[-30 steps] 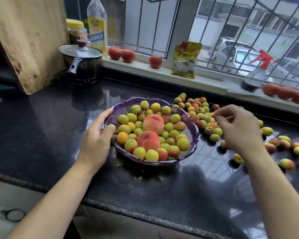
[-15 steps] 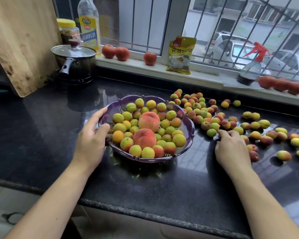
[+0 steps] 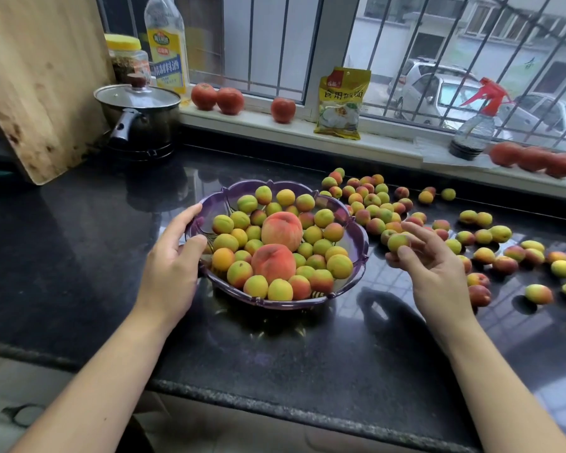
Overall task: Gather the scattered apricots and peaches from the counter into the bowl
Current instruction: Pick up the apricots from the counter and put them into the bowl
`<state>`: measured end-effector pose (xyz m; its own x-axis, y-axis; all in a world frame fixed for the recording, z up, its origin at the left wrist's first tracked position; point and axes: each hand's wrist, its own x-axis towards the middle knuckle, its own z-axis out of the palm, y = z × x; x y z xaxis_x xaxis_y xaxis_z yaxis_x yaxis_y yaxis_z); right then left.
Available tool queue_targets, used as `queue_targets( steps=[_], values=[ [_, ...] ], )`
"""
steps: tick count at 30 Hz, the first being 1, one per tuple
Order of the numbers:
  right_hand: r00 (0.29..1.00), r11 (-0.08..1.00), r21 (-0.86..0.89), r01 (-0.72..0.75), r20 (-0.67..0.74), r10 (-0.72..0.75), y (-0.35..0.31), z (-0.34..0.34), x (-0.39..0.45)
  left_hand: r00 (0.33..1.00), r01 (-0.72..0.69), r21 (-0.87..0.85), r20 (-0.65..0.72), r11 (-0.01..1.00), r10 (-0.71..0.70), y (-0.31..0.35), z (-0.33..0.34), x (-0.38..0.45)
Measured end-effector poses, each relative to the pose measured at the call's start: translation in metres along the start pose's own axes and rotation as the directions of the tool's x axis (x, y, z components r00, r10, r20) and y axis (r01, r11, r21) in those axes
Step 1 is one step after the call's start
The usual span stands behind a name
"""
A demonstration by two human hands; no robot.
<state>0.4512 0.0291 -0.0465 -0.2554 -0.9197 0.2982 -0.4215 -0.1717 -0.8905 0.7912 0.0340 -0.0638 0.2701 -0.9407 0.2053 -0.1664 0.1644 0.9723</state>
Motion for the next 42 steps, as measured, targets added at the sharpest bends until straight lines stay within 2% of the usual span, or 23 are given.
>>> queue_targets(
  steps=[3,5,10,12,14,17,20,22,25,34,36,38,40,42],
  values=[
    [0.988,0.947,0.289,-0.142,0.093,0.12,-0.003,-0.001,0.0,1.0,0.012,-0.006,-0.001,1.0,-0.012,-0.001,-0.002,0.0],
    [0.978,0.912,0.36,-0.196,0.134,0.157,-0.004,-0.002,-0.001,1.0,0.013,-0.006,0.0,1.0,-0.013,-0.001,-0.002,0.0],
    [0.99,0.975,0.182,-0.125,0.085,0.111,-0.013,0.001,-0.002,1.0,0.02,0.012,-0.003,1.0,-0.02,-0.001,-0.002,0.0],
    [0.994,0.996,0.088,0.021,0.103,-0.03,-0.032,-0.003,0.003,1.0,0.025,0.018,-0.004,1.0,-0.025,-0.001,-0.003,0.001],
    [0.962,0.976,-0.108,0.19,0.221,-0.163,-0.059,-0.001,0.013,1.0,0.027,0.024,-0.004,0.999,-0.027,-0.002,-0.003,0.001],
    [0.865,0.808,-0.439,0.394,0.473,-0.165,-0.081,0.016,0.033,1.0,0.028,0.029,-0.001,0.999,-0.028,-0.002,-0.003,0.002],
    [0.818,0.55,-0.645,0.53,0.559,-0.133,-0.083,0.034,0.045,0.999,0.032,0.028,-0.001,0.999,-0.032,-0.002,-0.004,0.001],
    [0.813,0.486,-0.68,0.548,0.57,-0.119,-0.084,0.036,0.047,1.0,0.03,0.031,-0.008,0.999,-0.03,-0.002,-0.004,0.001],
    [0.814,0.457,-0.698,0.552,0.571,-0.111,-0.086,0.035,0.048,1.0,0.024,0.036,-0.006,0.999,-0.024,-0.003,-0.004,0.002],
    [0.829,0.504,-0.683,0.528,0.543,-0.132,-0.073,0.038,0.046,1.0,0.01,0.022,-0.002,1.0,-0.01,-0.002,-0.003,0.001],
    [0.866,0.634,-0.607,0.479,0.443,-0.23,-0.069,0.031,0.048,1.0,0.005,0.021,0.002,1.0,-0.005,-0.003,-0.002,0.002],
    [0.947,0.824,-0.468,0.319,0.121,-0.298,-0.06,0.02,0.052,1.0,0.003,0.018,0.001,1.0,-0.003,-0.004,-0.003,0.002],
    [0.936,0.916,-0.357,0.186,-0.219,-0.275,-0.039,0.009,0.053,1.0,-0.009,0.016,-0.003,1.0,0.009,-0.005,-0.002,0.002],
    [0.909,0.927,-0.371,0.054,-0.366,-0.199,-0.015,0.004,0.047,1.0,-0.024,0.017,-0.009,1.0,0.024,-0.004,-0.001,0.002]
  ],
)
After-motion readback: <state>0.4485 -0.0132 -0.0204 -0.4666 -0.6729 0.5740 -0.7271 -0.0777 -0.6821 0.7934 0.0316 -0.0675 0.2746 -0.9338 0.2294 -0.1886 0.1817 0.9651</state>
